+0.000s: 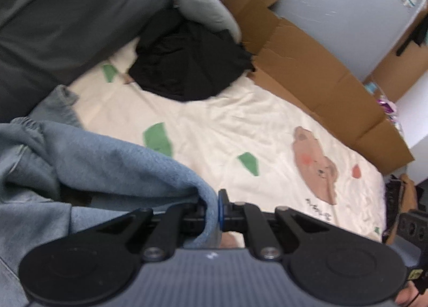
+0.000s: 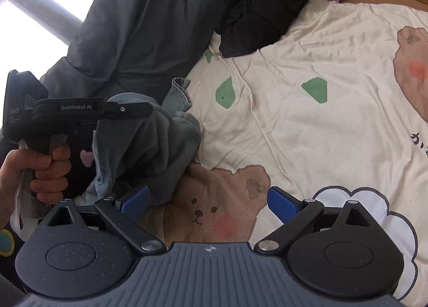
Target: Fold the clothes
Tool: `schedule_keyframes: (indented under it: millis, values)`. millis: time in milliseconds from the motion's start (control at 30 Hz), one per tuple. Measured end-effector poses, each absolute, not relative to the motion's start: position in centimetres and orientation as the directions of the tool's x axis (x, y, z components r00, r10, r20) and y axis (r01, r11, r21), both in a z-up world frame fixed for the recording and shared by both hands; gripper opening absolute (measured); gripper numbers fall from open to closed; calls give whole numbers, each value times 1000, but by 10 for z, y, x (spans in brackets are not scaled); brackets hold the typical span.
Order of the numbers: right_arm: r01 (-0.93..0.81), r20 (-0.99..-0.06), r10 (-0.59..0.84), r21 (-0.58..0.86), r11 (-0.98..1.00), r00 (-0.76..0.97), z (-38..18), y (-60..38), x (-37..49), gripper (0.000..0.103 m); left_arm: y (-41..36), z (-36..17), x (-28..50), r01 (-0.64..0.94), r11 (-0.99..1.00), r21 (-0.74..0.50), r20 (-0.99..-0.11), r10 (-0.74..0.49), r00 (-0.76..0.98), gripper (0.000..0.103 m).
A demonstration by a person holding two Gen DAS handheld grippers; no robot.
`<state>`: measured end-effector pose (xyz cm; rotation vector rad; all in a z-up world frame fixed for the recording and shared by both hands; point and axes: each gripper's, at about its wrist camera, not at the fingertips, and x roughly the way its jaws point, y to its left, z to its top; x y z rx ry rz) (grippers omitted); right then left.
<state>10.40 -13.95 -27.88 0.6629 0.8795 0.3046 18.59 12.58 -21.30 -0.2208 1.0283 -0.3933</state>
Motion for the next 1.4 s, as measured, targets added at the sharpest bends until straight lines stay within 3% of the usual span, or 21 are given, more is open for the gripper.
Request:
schedule_keyframes:
  millis: [300,600,767,900,967,1133,1267,1400]
  values:
    - [21,-560,490,672,740,668,-261,-158,105,97,88,-196,181,347,807,-478,-698,-589,408,6]
    - [142,-566,388,678,722,728,-258,-203,104,97,63,-218,170,398,745,-535,-708,-653,269,8]
    - [146,-577,404,682,717,710,-266,-198,107,97,59,-222,164,433,731,-527,-723,-654,225,37]
    - [124,-571,425,686,717,703,-265,-190,117,97,67,-219,161,460,733,-501,-733,-642,224,41]
    - [121,-583,423,673,729,694,-266,-186,124,97,75,-214,161,466,741,-483,-735,-633,245,53]
    - [105,-604,428,650,752,672,-266,-176,139,97,105,-204,172,444,787,-428,-752,-583,307,55]
    - [93,-608,436,645,758,663,-263,-170,147,97,134,-191,183,415,833,-365,-746,-529,405,65]
    - [82,-618,443,636,768,649,-263,-163,156,97,165,-191,201,338,895,-290,-763,-430,482,67]
